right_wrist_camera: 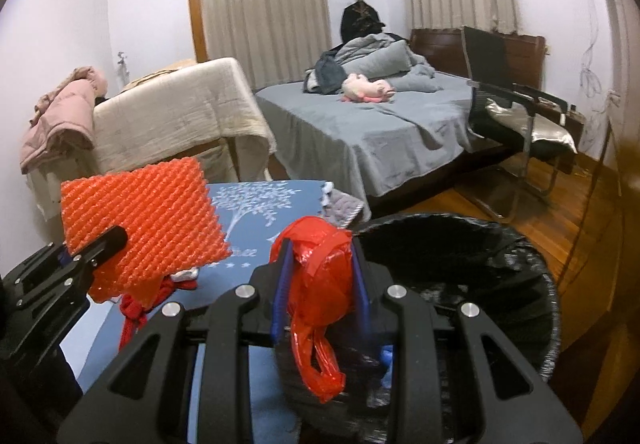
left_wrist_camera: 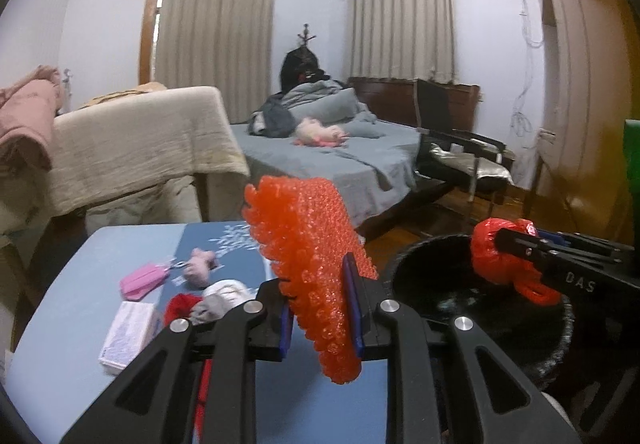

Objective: Collect trash
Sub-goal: 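Lower the red bag into the bin with the right tool and release it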

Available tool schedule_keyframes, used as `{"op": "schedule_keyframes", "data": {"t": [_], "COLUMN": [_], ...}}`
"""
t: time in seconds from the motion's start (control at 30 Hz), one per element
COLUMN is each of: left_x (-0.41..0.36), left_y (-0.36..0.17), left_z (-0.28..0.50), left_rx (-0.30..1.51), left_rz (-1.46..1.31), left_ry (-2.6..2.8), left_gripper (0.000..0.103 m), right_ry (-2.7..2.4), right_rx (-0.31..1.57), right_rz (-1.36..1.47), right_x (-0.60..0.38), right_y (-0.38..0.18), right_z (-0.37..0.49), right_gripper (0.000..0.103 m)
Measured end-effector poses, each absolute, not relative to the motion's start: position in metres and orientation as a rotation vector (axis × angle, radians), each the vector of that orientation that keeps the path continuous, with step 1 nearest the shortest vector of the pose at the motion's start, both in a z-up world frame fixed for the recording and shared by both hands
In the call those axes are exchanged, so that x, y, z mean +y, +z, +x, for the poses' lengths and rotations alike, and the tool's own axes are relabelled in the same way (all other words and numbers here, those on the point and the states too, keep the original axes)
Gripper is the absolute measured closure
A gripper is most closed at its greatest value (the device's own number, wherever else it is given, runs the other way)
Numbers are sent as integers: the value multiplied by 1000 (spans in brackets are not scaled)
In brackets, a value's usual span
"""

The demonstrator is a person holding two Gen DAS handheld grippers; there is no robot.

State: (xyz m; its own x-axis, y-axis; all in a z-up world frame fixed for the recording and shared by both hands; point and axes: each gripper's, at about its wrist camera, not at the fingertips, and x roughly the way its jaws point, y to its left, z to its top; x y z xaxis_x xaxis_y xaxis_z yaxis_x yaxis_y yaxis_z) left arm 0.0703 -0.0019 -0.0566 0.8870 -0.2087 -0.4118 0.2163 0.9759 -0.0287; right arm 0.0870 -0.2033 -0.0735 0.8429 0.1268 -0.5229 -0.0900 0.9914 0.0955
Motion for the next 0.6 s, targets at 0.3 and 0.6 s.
{"op": "schedule_keyframes", "data": {"t": [0.3,0.6], "left_x": [14,34], "left_y": [-69,-100], "left_z": [65,71], "left_rx": [404,444], "left_rz": [70,108], "left_ry": [-154,-88], "left_gripper": [81,81], "right_ry": [158,166], "right_rx": [573,608], "right_rz": [37,27], "right_x": [-175,-157], "right_y": [-73,-84], "right_z": [98,111], "right_gripper": [76,76]}}
